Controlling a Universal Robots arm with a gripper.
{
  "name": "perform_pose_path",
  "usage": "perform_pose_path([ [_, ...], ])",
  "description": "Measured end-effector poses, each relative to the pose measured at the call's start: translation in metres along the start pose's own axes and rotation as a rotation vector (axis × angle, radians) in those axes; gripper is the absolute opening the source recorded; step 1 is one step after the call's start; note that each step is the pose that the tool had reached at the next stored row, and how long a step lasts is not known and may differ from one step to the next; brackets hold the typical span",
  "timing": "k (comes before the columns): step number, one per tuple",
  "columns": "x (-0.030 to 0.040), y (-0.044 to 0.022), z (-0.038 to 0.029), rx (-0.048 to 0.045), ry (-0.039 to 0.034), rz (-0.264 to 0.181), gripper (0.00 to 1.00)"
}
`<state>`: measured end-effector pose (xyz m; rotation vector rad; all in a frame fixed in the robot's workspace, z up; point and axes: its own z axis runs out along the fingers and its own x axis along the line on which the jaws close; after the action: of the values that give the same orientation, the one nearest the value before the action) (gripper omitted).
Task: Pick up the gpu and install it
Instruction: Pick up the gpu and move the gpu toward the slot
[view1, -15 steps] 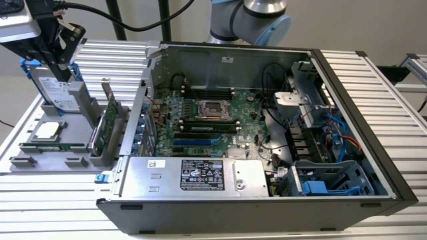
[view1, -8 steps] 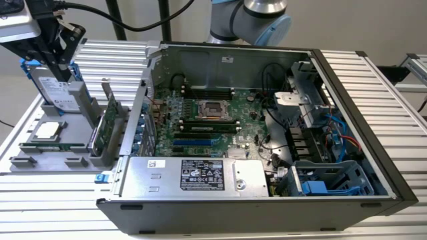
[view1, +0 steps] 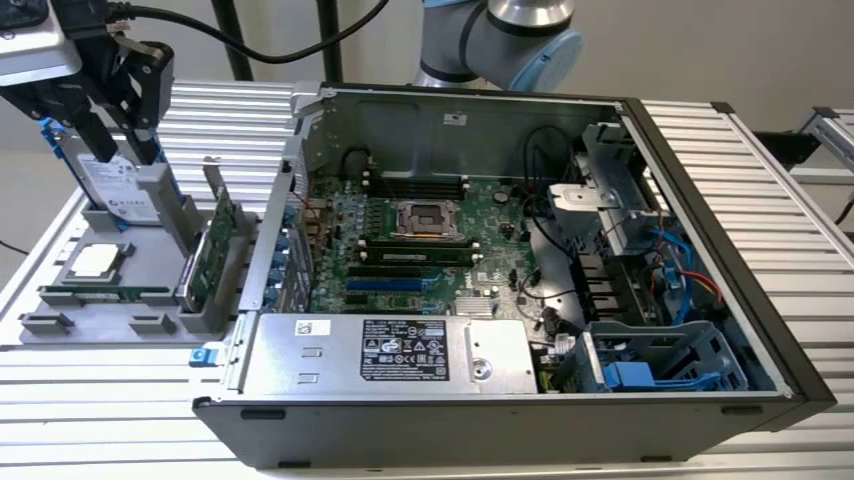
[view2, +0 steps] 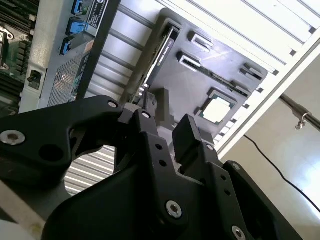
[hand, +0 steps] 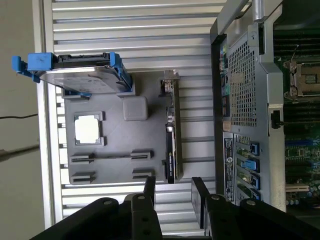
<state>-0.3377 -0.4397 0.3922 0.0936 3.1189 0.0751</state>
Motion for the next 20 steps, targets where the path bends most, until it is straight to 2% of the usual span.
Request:
perform_pose_path([
  [20,0.0,-0.0003,0.0063,-0.0001,0.0,0.0,1.0],
])
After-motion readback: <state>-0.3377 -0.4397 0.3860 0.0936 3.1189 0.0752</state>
